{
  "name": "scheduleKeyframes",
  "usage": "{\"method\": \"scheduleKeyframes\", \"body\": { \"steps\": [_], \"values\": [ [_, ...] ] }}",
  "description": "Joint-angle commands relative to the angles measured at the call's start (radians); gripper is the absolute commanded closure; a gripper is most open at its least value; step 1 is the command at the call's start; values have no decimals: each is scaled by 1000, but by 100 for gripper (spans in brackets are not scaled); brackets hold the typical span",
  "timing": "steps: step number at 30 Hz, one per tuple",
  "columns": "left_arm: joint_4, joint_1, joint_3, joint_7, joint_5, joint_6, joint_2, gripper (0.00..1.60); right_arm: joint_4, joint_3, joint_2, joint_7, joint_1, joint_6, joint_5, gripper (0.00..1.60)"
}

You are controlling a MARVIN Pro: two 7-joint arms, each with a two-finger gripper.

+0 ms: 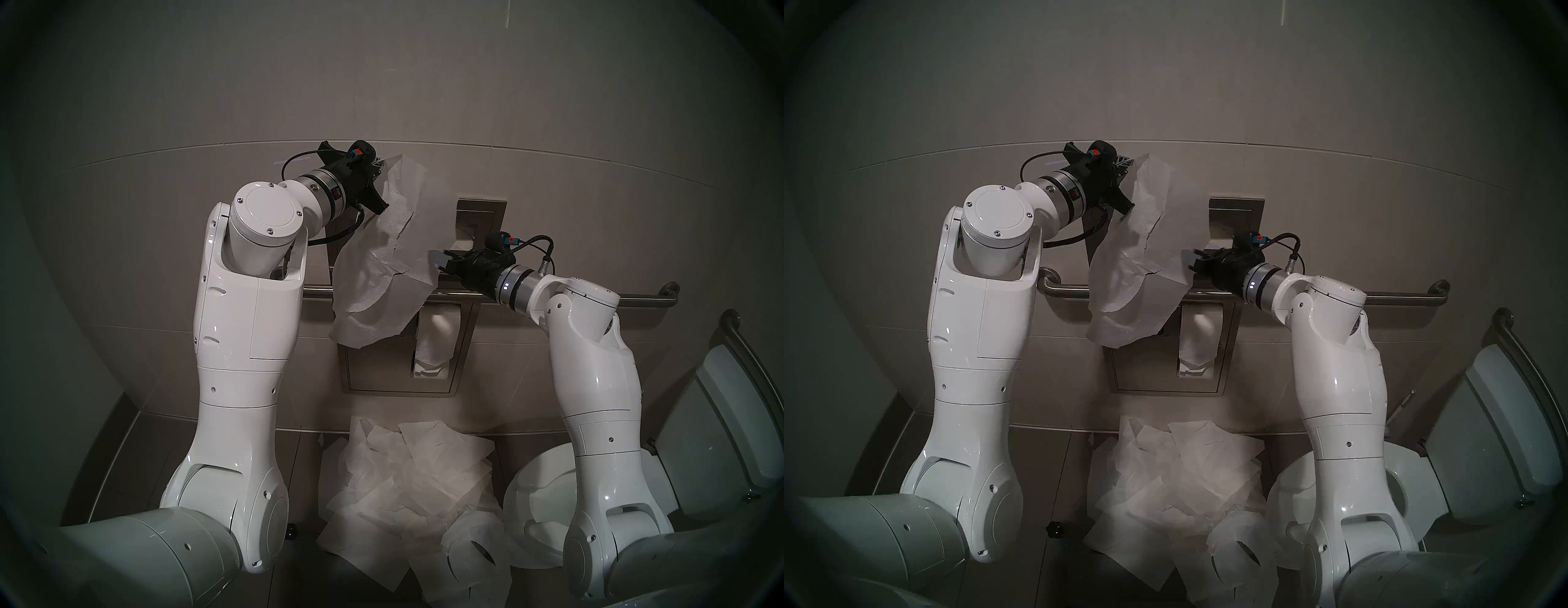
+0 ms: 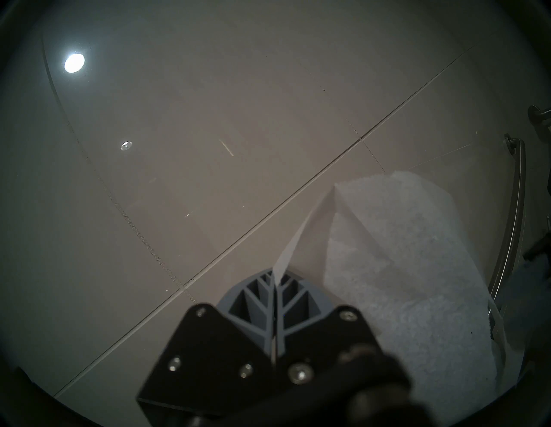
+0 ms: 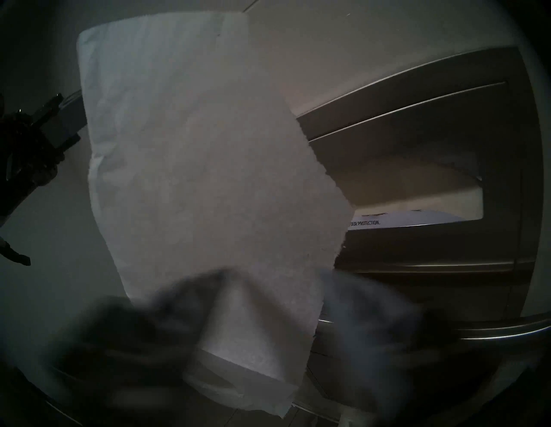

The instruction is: Take out a toilet seat cover

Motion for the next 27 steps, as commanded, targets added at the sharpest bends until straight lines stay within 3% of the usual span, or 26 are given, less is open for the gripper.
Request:
{"method": "scheduleKeyframes", "body": {
  "steps": [1, 7, 11, 15, 27],
  "values": [
    [-25, -37, 0, 7, 0, -6, -4, 160, -30, 32, -3, 2, 19, 7, 20, 0],
    [-25, -37, 0, 7, 0, -6, -4, 160, 56, 23, -10, 39, 71, 13, 45, 0],
    [-25, -37, 0, 7, 0, -6, -3, 160, 149, 37, -10, 76, 122, 27, 81, 0],
    [-25, -36, 0, 7, 0, -6, -3, 160, 184, 63, 1, 79, 138, 30, 101, 0],
    [-25, -35, 0, 6, -1, -6, -3, 160, 343, 125, 61, 146, 225, 174, 190, 0]
  ]
}}
